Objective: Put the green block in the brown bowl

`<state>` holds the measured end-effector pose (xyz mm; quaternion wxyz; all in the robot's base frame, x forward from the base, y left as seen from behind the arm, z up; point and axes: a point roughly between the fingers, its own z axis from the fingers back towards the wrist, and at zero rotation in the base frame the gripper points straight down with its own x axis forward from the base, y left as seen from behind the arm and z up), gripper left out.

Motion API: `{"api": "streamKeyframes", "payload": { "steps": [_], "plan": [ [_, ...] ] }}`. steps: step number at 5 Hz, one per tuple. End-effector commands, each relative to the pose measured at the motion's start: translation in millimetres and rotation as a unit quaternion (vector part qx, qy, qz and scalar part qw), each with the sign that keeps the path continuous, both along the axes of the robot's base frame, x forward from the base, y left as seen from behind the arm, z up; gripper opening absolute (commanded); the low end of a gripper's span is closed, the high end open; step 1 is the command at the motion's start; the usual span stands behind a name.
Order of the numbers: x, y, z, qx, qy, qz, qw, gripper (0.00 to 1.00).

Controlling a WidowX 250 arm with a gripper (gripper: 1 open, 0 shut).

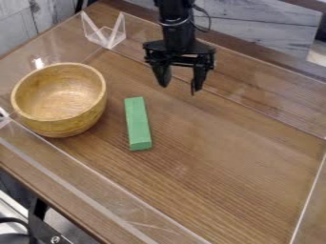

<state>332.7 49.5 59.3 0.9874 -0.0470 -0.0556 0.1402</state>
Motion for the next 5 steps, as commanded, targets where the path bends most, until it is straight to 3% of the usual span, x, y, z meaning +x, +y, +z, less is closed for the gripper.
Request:
{"api": "streamKeyframes", "payload": {
  "steps": [1, 3, 5],
  "plan": [
    [-5.6, 9.1, 21.9, 0.011, -0.032, 0.039, 0.9986, 1.0],
    [-27.7, 18.5, 13.1, 0.014, -0.02, 0.097, 0.995, 1.0],
    [-41.4, 24.8, 2.4, 0.017, -0.012, 0.134, 0.9907, 1.0]
  ]
}}
